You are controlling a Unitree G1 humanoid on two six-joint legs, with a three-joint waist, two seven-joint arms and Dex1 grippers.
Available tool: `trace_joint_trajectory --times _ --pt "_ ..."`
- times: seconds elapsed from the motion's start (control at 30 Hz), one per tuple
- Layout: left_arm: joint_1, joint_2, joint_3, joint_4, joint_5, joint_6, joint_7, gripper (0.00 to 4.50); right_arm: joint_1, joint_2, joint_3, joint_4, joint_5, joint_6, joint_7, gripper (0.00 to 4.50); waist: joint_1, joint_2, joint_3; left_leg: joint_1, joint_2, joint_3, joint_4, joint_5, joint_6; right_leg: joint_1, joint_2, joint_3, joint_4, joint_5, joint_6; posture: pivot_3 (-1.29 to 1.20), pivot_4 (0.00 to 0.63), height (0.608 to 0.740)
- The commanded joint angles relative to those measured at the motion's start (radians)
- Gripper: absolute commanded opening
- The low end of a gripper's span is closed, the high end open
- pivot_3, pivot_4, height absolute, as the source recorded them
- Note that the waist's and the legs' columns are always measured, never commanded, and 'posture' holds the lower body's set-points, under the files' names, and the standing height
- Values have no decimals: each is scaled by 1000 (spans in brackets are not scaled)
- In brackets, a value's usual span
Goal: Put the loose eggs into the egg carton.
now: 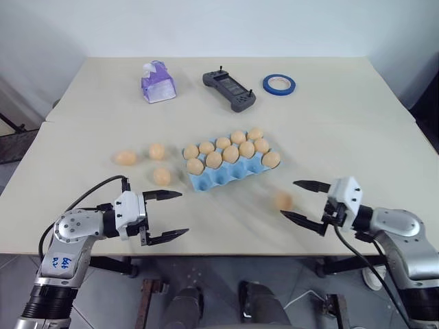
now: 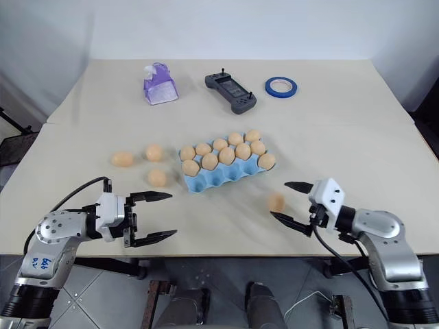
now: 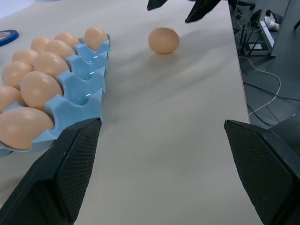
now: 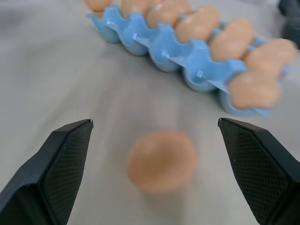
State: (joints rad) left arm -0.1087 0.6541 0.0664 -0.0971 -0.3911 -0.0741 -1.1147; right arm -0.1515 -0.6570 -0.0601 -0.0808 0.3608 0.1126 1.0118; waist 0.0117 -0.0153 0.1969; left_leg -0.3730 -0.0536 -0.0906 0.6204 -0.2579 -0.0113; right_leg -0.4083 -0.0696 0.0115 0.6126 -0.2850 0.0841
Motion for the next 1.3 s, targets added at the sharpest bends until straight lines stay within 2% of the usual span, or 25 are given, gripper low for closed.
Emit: trace_joint_trajectory --times 0.03,0.23,0.33,0.47,0.5,0.63,0.83,1.0,1.2,1.3 --pt "-1 -2 4 -7 6 -14 12 4472 -35 19 20 40 -10 -1 -5 4500 1 0 0 0 0 0 0 0 0 0 0 0 0 0 0 0 150 740" --pt "13 5 20 -14 14 -18 36 4472 -83 42 47 123 -46 -19 -15 4500 3 0 0 -1 0 0 0 0 0 -1 0 0 0 0 1 0 150 740" --pt "16 4 24 -18 16 -20 48 4500 -96 56 50 138 -48 -26 -20 3869 5 0 0 -1 0 0 0 -1 0 -1 0 0 0 0 0 0 150 740" --pt "21 4 30 -21 18 -23 64 4500 -102 61 58 142 -57 -25 -11 2463 3 0 0 -1 0 0 0 0 0 -1 0 0 0 1 1 0 150 740" --pt "23 4 33 -22 19 -23 70 4500 -107 67 60 131 -52 -18 -13 2275 3 0 0 -1 0 0 0 -1 0 -1 0 0 0 1 1 0 150 740" --pt "26 5 43 -21 17 -23 87 4500 -147 91 64 68 -25 17 -19 2275 0 0 0 -1 0 0 0 0 0 -2 0 0 1 1 1 0 150 740" --pt "14 -7 52 -9 15 -14 116 4500 -328 172 62 52 12 92 -80 2275 -13 1 0 0 0 0 1 0 -1 -2 0 1 5 0 0 0 150 740" --pt "13 -23 42 -14 20 -7 136 4500 -460 233 106 279 -104 -10 -142 2275 -14 1 0 0 0 0 1 0 -1 -2 0 0 5 1 0 0 150 740" --pt "19 -28 55 -21 33 -6 178 4500 -554 284 119 564 -167 -172 -127 2275 -15 1 0 -2 -1 1 0 0 -1 -5 0 1 6 1 0 0 150 740" --pt "26 -27 60 -30 27 -1 187 4500 -602 299 109 643 -163 -212 -107 3039 -23 1 1 -2 -1 4 0 0 -1 -6 1 2 7 1 0 0 150 740"
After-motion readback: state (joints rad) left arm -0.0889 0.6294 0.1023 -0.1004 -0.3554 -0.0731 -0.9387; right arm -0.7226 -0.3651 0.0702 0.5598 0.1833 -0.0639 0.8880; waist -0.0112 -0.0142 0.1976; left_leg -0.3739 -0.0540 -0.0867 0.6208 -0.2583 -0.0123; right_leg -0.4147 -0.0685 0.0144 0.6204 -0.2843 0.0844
